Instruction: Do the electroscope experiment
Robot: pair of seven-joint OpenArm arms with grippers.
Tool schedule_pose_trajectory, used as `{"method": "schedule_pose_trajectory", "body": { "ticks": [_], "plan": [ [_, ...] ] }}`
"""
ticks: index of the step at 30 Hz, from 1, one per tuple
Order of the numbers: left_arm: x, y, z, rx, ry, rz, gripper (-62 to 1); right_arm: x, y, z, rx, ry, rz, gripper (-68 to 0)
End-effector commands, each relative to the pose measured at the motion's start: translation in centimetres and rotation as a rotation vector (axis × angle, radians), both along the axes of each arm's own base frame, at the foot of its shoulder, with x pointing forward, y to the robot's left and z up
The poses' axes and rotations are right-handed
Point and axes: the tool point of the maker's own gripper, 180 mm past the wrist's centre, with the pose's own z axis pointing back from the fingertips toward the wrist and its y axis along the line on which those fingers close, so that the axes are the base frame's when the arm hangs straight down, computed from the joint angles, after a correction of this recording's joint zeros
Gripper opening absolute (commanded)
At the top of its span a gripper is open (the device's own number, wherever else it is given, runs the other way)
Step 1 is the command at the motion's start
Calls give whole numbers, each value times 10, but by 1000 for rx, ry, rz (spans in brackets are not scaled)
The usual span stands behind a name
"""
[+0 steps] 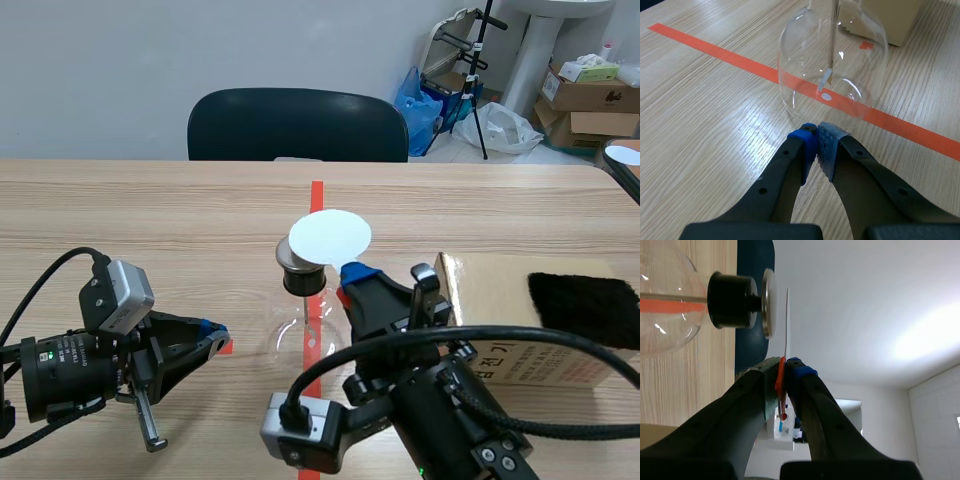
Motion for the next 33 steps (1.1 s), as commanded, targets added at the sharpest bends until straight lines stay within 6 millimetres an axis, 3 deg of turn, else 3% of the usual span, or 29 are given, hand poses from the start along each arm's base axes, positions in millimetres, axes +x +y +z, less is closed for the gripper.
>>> {"method": "schedule_pose_trajectory", "body": {
  "ticks": [1, 9, 33],
  "plan": [
    [2, -5, 10, -28, -25, -5, -577, 4, 1, 8, 8, -29, 11, -665],
    [2, -5, 10, -28, -25, -5, -577, -3, 11, 7, 4, -25, 79, -665],
    [2, -5, 10, -28, -25, -5, -577, -3, 11, 7, 4, -25, 78, -665]
  ]
}}
